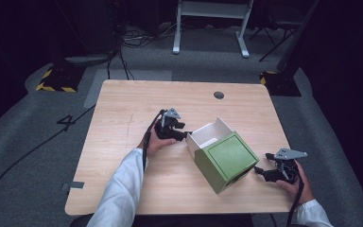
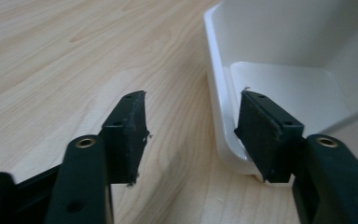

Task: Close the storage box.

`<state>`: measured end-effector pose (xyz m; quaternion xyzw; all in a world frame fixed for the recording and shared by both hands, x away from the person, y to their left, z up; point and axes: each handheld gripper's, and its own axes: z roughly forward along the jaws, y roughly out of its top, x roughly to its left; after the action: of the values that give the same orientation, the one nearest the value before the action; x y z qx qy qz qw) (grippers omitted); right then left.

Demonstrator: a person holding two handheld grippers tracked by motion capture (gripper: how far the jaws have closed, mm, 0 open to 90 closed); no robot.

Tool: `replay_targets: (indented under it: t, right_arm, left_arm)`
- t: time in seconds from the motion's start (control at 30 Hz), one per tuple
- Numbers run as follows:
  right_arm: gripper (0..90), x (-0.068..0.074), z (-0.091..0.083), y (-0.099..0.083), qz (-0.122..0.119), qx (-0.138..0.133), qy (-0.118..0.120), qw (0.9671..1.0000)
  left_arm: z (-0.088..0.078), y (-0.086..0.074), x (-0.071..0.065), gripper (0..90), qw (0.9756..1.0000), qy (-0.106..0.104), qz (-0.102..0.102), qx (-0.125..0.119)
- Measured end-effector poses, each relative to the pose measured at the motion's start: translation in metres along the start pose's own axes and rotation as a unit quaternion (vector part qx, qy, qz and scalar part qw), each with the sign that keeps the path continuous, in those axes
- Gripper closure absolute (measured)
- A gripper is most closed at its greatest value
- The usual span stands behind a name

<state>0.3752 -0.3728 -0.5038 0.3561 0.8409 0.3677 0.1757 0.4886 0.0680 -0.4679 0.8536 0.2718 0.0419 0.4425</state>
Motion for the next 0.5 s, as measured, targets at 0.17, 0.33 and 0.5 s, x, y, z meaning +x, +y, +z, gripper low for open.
replay_targets:
  t: [0.17, 0.33, 0.5]
  right_arm:
    - [16.5, 0.0, 0.0, 0.0, -0.001, 0.0, -0.001, 1.0]
    - [16.5, 0.0, 0.0, 0.0, 0.0, 0.0, 0.0, 1.0]
    - [16.5, 0.0, 0.0, 0.0, 0.0, 0.0, 0.0, 1.0]
  left_arm:
    - [0.007, 0.0, -0.003, 50.8, 0.9997, -0.022, -0.006, -0.004]
    - [0.01, -0.001, -0.007, 55.2, 0.9988, -0.044, -0.019, -0.013]
    - [0.012, 0.0, -0.017, 55.4, 0.9974, -0.069, -0.014, -0.018]
